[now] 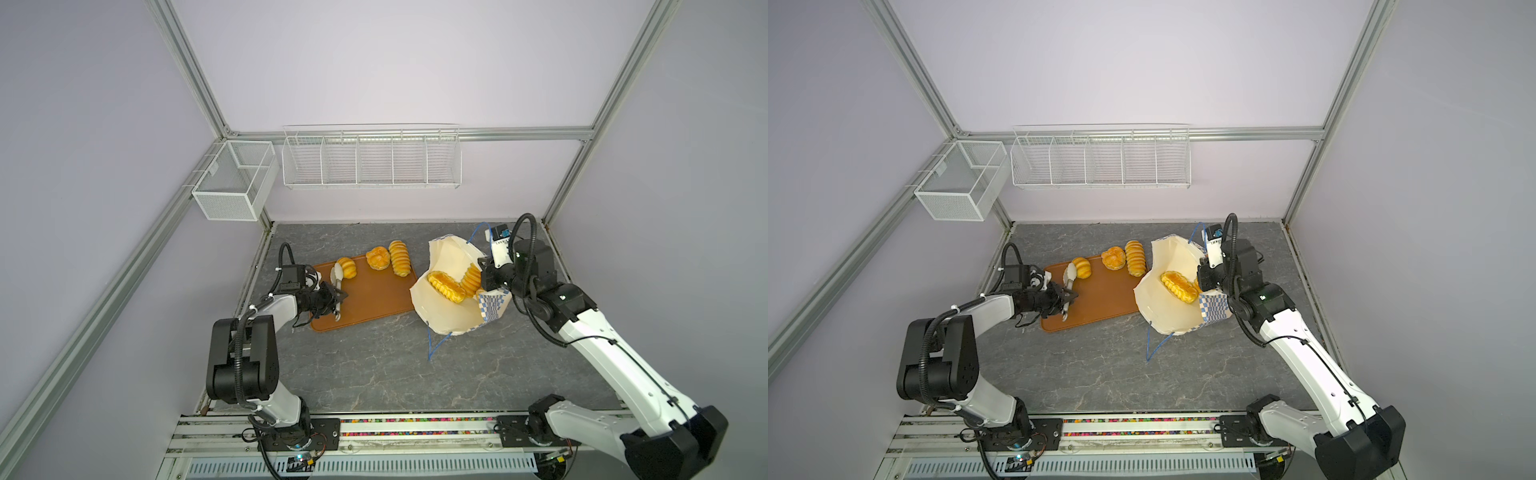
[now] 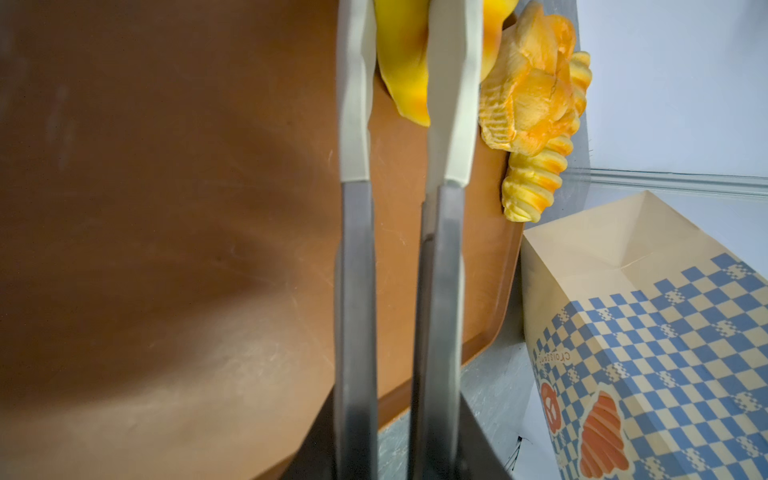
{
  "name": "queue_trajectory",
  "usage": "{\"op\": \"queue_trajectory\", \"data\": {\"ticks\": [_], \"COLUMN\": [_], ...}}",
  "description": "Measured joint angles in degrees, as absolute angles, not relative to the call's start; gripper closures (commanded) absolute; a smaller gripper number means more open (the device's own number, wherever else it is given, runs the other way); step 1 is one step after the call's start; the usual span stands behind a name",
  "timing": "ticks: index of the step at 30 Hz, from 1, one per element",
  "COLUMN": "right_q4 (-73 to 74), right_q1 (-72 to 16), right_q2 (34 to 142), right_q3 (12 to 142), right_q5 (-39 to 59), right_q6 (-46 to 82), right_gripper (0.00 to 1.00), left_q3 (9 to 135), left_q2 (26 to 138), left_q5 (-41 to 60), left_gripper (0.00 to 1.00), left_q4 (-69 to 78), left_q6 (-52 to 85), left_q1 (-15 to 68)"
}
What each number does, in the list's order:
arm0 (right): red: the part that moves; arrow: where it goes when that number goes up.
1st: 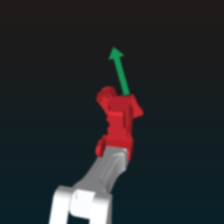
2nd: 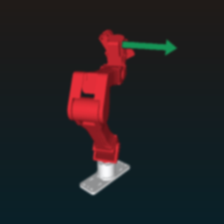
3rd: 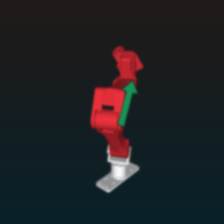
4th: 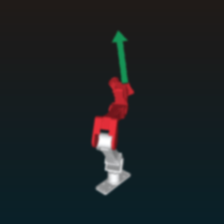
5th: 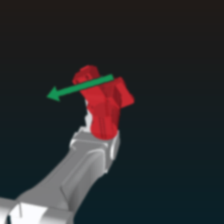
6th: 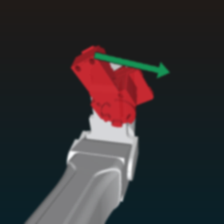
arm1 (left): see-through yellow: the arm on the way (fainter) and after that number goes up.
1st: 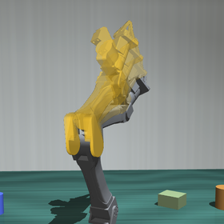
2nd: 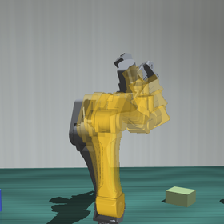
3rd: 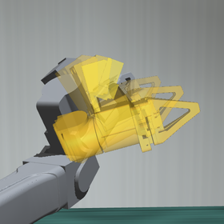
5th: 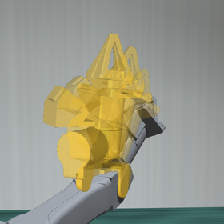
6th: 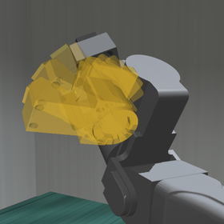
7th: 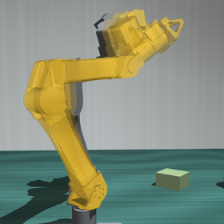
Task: Take the fake bread out of the paper bag
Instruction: 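Move the left tongs from the tray back into the bag mouth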
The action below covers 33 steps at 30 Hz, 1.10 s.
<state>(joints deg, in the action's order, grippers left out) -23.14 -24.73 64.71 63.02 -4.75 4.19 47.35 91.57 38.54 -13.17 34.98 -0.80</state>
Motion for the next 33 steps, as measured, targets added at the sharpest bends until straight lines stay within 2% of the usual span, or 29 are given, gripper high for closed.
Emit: {"op": "queue_trajectory", "data": {"ticks": [18,27,33], "right_q4": [-24.0,-24.6,-24.3], "right_q1": [-24.7,-24.7,-24.7], "right_q2": [61.8,59.7,58.0], "right_q3": [60.7,59.6,57.1], "right_q5": [0.5,1.9,3.9], "right_q6": [1.6,0.5,-0.5], "right_gripper": [0.93,0.93,0.93], "left_q3": [47.8,50.0,57.2], "left_q2": [86.8,81.1,71.6], "left_q5": [34.3,30.8,25.5], "left_gripper": [0.68,0.84,0.87], "left_q4": [-22.3,-30.9,-41.5], "left_q6": [30.5,26.5,21.5], "left_q1": [-1.5,-1.5,2.1]}}
